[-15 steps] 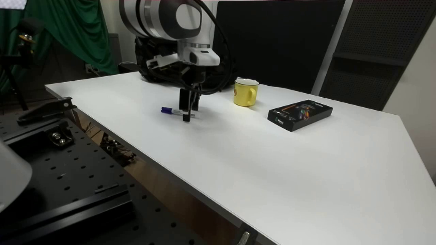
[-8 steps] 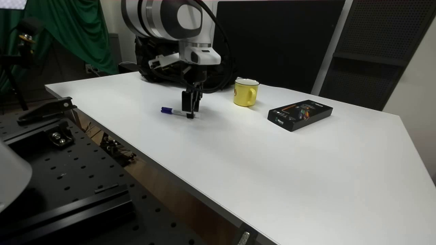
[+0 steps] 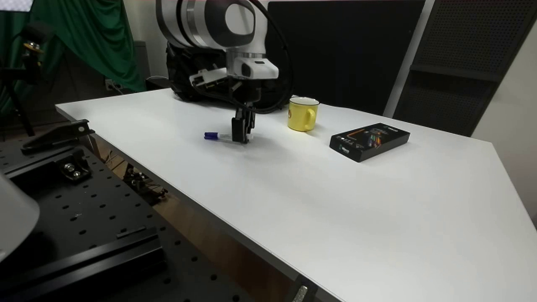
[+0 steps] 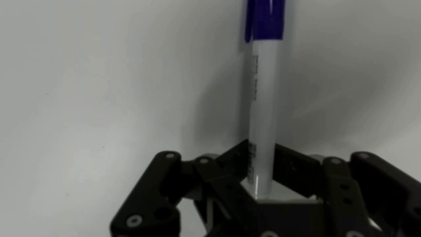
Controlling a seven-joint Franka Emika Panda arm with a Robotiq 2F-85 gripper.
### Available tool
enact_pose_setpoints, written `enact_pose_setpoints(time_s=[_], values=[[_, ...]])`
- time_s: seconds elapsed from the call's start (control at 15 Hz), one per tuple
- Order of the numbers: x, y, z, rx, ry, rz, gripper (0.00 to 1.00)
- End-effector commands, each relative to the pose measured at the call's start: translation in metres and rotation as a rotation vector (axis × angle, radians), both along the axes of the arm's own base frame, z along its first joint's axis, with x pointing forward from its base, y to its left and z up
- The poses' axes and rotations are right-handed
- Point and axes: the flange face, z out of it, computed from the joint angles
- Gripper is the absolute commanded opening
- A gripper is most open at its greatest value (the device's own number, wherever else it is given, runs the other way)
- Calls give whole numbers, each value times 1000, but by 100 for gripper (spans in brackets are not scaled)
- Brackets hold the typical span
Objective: Put the marker in the yellow cup
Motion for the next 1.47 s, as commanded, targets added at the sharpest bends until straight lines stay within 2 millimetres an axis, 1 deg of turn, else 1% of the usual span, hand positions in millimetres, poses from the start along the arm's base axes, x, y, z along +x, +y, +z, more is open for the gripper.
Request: enact_pose_setpoints(time_s=[0.0, 0.2, 0.33, 0.73, 1.13, 1.2, 1.27, 1.33, 1.4], values=[[17, -14, -1, -60, -4, -30, 1], [29, -25, 8, -100, -27, -40, 0], [34, -29, 16, -115, -43, -46, 0], [51, -32, 34, -152, -91, -58, 0], [52, -29, 32, -153, -81, -62, 0], [51, -29, 32, -151, -75, -65, 25], [51, -29, 32, -144, -65, -67, 27], [50, -28, 31, -138, -52, -66, 32], [50, -26, 31, -134, -42, -66, 40]])
